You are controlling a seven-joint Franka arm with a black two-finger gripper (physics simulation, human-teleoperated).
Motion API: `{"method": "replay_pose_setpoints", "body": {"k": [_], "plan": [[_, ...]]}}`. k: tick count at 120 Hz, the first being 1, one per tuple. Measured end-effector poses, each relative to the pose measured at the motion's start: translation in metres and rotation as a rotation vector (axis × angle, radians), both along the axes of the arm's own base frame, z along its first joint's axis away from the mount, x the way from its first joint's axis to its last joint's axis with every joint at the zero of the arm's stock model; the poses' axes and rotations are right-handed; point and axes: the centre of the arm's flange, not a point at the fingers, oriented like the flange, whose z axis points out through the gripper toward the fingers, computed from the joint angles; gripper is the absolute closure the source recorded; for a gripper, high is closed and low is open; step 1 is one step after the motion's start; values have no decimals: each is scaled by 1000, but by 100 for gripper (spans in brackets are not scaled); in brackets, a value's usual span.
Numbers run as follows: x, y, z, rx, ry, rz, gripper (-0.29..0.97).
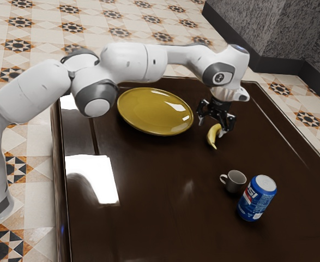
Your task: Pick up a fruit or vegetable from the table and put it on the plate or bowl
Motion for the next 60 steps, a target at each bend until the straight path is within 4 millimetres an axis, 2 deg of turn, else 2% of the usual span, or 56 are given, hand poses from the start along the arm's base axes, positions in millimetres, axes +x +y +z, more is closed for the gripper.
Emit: {"method": "replay_pose_setpoints", "body": {"k": [24,36,53,60], "plan": [[9,2,-15,14,-24,18,1],[10,0,-14,17,-34,25,14],[11,-1,-12,21,-44,36,40],[11,0,-10,23,-47,41,47]]}}
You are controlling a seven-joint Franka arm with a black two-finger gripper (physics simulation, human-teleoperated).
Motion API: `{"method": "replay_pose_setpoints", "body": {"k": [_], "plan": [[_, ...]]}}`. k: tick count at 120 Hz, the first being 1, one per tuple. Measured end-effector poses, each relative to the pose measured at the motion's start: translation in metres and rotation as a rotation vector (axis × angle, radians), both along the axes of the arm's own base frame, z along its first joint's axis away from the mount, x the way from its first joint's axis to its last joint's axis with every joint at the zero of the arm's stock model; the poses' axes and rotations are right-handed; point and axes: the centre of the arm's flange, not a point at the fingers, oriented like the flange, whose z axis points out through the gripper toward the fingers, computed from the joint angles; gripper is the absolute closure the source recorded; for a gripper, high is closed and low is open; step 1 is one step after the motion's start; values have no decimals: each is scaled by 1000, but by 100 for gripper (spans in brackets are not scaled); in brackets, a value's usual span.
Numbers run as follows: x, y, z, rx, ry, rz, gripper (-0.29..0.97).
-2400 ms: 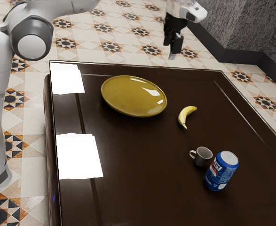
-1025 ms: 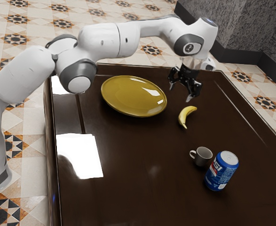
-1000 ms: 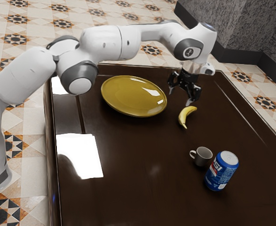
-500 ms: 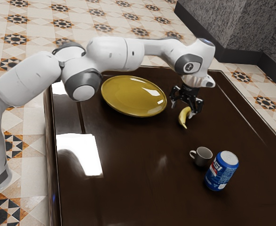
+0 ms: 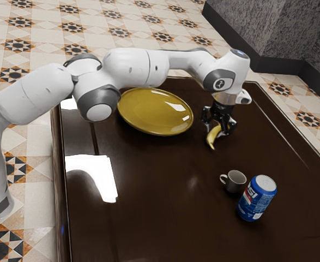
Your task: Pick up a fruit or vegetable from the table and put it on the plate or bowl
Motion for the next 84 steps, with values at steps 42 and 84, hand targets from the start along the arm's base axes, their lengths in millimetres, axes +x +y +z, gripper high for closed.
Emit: {"method": "replay_pose_setpoints", "body": {"k": [42,84], "plan": [[-36,-6,106,95,-14,-7,51],[-188,74,114,108,196,72,50]]}}
